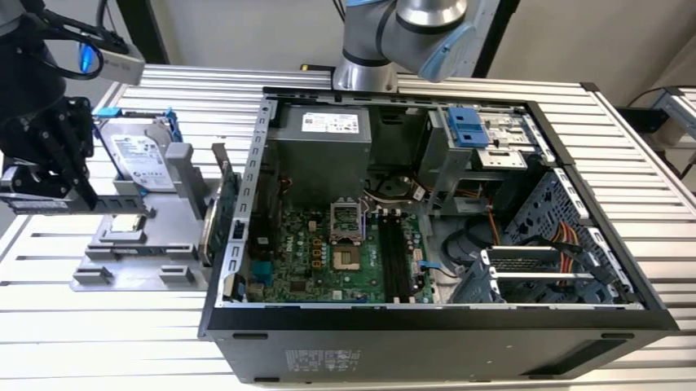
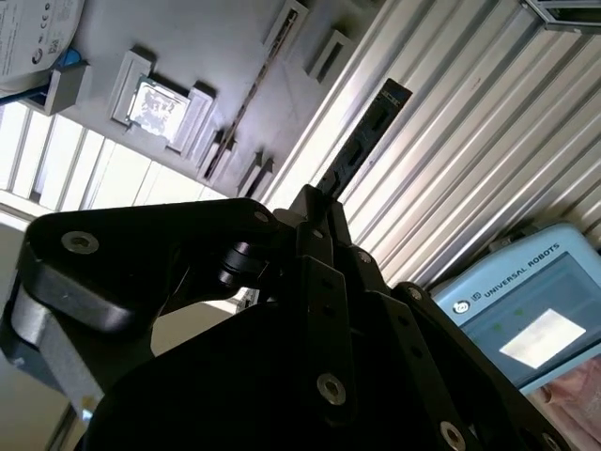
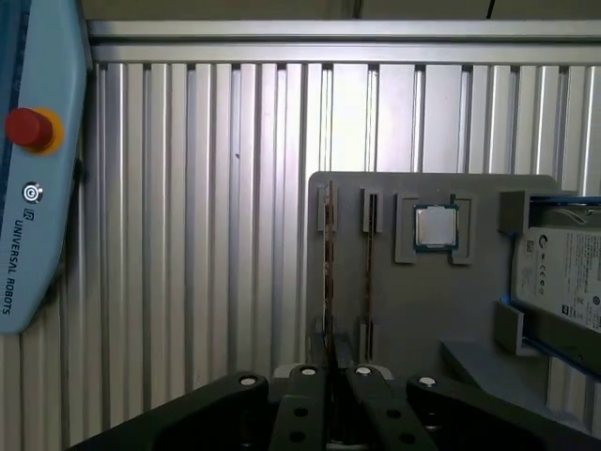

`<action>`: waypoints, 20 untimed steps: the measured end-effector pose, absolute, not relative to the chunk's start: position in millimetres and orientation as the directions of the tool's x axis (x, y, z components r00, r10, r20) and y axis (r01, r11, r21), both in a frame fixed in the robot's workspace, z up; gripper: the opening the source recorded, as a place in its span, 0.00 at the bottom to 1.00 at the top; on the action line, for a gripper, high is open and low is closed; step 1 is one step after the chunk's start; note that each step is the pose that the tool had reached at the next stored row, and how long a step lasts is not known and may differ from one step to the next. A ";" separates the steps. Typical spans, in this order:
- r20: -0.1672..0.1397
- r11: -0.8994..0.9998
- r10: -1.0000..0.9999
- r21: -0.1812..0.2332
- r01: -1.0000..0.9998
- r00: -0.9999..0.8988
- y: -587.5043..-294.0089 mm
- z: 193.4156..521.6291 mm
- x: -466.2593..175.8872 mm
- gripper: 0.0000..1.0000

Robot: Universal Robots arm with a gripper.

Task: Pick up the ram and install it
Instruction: 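Pick up the ram and move it above insertion slot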

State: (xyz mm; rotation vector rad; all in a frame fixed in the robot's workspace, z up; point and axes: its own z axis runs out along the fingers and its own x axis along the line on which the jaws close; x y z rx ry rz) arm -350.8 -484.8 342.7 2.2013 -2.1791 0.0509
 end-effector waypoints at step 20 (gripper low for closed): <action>0.054 -0.010 -0.998 0.008 -1.000 0.010 -484.9 365.9 -350.8 0.00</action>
